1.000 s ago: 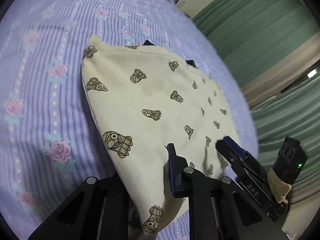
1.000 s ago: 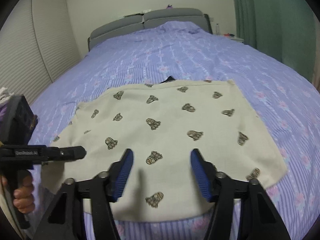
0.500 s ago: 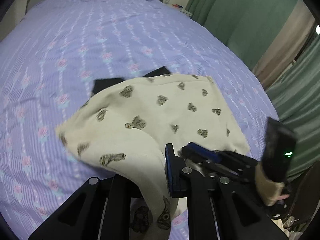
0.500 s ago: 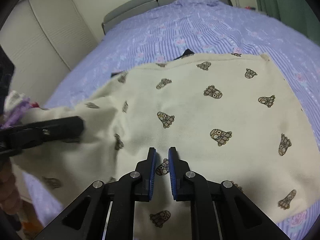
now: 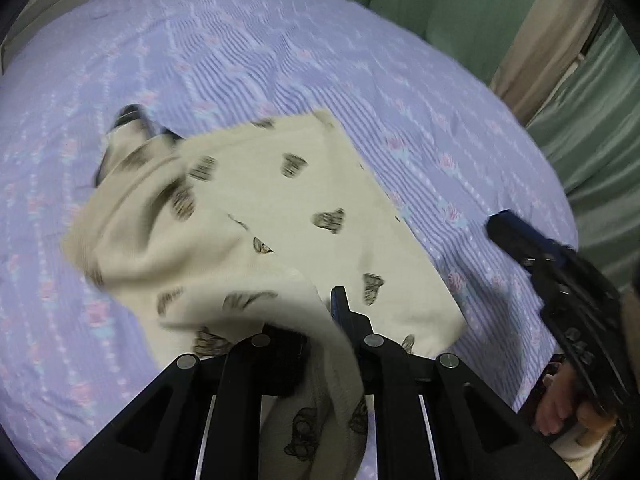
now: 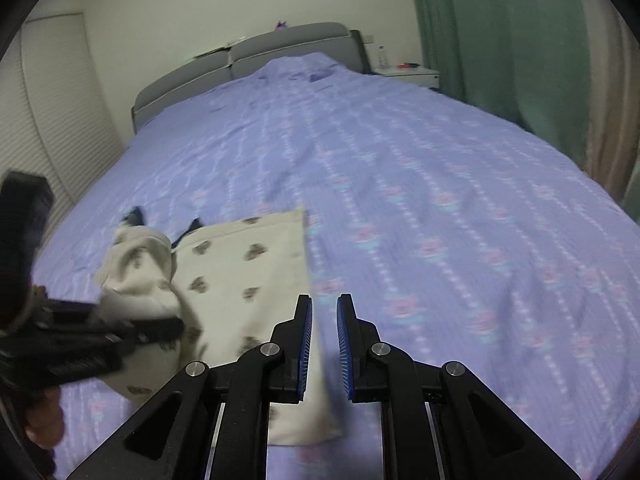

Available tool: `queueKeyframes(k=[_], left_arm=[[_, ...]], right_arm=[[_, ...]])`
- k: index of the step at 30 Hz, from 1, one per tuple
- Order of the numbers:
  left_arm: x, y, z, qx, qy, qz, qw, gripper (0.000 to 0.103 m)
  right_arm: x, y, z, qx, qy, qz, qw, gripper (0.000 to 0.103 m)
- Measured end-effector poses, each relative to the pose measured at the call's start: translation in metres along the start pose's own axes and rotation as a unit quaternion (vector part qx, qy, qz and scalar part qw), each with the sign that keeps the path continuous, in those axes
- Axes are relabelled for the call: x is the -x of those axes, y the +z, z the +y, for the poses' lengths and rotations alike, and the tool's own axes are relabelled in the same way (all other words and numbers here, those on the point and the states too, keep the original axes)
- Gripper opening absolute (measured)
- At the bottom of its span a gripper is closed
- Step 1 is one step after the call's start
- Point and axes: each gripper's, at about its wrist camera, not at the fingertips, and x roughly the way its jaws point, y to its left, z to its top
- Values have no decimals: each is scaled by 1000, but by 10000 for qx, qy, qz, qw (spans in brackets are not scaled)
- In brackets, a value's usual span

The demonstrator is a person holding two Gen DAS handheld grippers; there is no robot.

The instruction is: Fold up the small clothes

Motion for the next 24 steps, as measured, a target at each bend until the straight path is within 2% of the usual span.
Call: queueKeyframes(k=[2, 3, 8, 10, 12, 14, 16, 18, 20, 22, 24], left_arm=[[-12, 3, -7, 1, 151, 87, 9998, 17], [-16, 4, -7, 52, 173, 138, 9997, 22], [-6, 2, -3, 183, -302, 64, 9994, 48], [14, 0, 0, 139, -366, -82, 9992, 57], [41, -7, 5, 125, -426, -382, 9983, 62], [64, -13, 12, 49, -492, -654, 9966, 68], [92, -25, 21, -88, -341, -1012, 9942, 69], [108, -43, 31, -262, -195, -1315, 9908, 69], [115, -68, 38, -413, 74, -1533, 9873, 69], [108, -93, 44, -521, 293, -1568, 9858, 69], [99, -112, 48, -515, 247, -1514, 9868, 69]], right_arm=[[1, 4, -8, -9, -86, -3, 10000, 14], [1, 4, -11, -30, -123, -1, 9999, 14], [7, -5, -26, -129, -175, 36, 9998, 15], [9, -6, -27, -157, -151, 53, 9997, 22], [12, -6, -28, -149, -129, 20, 9998, 37], [19, -7, -24, -85, -92, -61, 9999, 38], [26, -9, -17, -51, 137, -82, 9999, 41], [34, -14, -5, 15, 430, -67, 9991, 55], [42, -23, 8, 134, 617, -94, 9980, 60], [49, -31, 22, 239, 830, -75, 9962, 60], [54, -38, 37, 211, 1017, -30, 9946, 60]])
